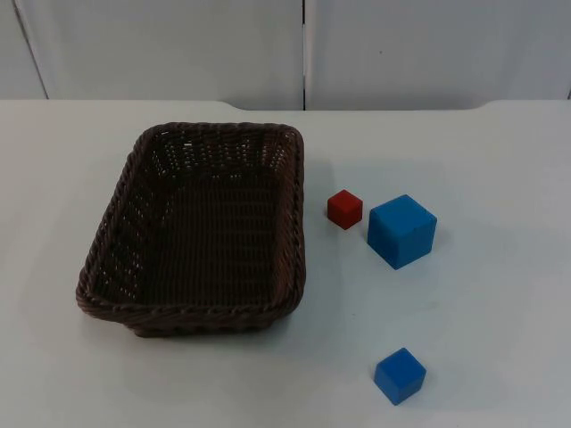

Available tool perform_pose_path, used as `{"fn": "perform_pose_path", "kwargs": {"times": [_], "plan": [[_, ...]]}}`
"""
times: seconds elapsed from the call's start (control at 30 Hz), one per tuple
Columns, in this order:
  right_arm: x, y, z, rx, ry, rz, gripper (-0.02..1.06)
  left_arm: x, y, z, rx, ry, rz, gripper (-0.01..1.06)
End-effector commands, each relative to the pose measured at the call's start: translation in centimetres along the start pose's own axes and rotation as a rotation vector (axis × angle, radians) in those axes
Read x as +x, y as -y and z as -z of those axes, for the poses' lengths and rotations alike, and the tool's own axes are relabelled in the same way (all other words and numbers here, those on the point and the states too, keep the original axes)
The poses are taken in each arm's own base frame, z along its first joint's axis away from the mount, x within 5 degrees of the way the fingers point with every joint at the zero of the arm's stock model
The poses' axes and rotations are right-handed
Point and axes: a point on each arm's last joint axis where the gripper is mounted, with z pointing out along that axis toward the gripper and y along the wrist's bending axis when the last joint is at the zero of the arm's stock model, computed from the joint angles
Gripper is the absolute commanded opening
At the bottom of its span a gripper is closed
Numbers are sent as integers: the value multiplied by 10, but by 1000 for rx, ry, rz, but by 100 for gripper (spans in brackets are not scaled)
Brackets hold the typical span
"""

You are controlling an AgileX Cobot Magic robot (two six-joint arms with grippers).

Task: Pick up the basket with the left hand and place the largest block into the basket with the right hand.

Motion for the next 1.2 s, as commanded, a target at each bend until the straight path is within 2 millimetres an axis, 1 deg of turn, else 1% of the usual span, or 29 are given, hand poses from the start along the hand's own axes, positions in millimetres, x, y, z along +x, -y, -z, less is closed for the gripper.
{"fn": "perform_pose_path", "kwargs": {"times": [0.0, 0.03, 0.07, 0.23, 0.27, 0.4, 0.43, 0.57, 0.6, 0.7, 0.73, 0.77, 0.9, 0.93, 1.1, 1.13, 1.17], "plan": [[0, 0, 0, 9, 4, 9, 105, -7, 0, -4, 4, -3, 0, 96], [0, 0, 0, 9, 4, 9, 105, -13, -1, -9, 4, -10, 1, 96], [0, 0, 0, 9, 4, 9, 105, -13, -1, -9, 4, -10, 1, 96], [0, 0, 0, 9, 4, 9, 105, -26, -1, -28, 37, -42, 6, 96], [0, 0, 0, 9, 4, 9, 105, -26, -1, -28, 37, -42, 6, 96], [0, 0, 0, 9, 4, 9, 105, -28, -1, -45, 54, -83, -2, 96], [0, 0, 0, 9, 4, 9, 105, -28, -1, -45, 54, -83, -2, 96], [0, 0, 0, 9, 4, 9, 105, -22, 5, -69, 92, -160, -34, 96], [0, 0, 0, 9, 4, 9, 105, -22, 5, -69, 92, -160, -34, 96], [0, 0, 0, 9, 4, 9, 105, -16, 10, -94, 109, -215, -47, 96], [0, 0, 0, 9, 4, 9, 105, -14, 10, -102, 109, -233, -45, 96], [0, 0, 0, 9, 4, 9, 105, -14, 10, -102, 109, -233, -45, 96], [0, 0, 0, 9, 4, 9, 105, -3, 8, -130, 105, -305, -37, 96], [0, 0, 0, 9, 4, 9, 105, -3, 8, -130, 105, -305, -37, 96], [0, 0, 0, 10, 4, 11, 105, 11, 3, -160, 92, -383, -16, 96], [0, 0, 0, 10, 4, 11, 105, 11, 3, -160, 92, -383, -16, 96], [0, 0, 0, 10, 4, 11, 105, 13, 3, -164, 91, -392, -12, 96]]}}
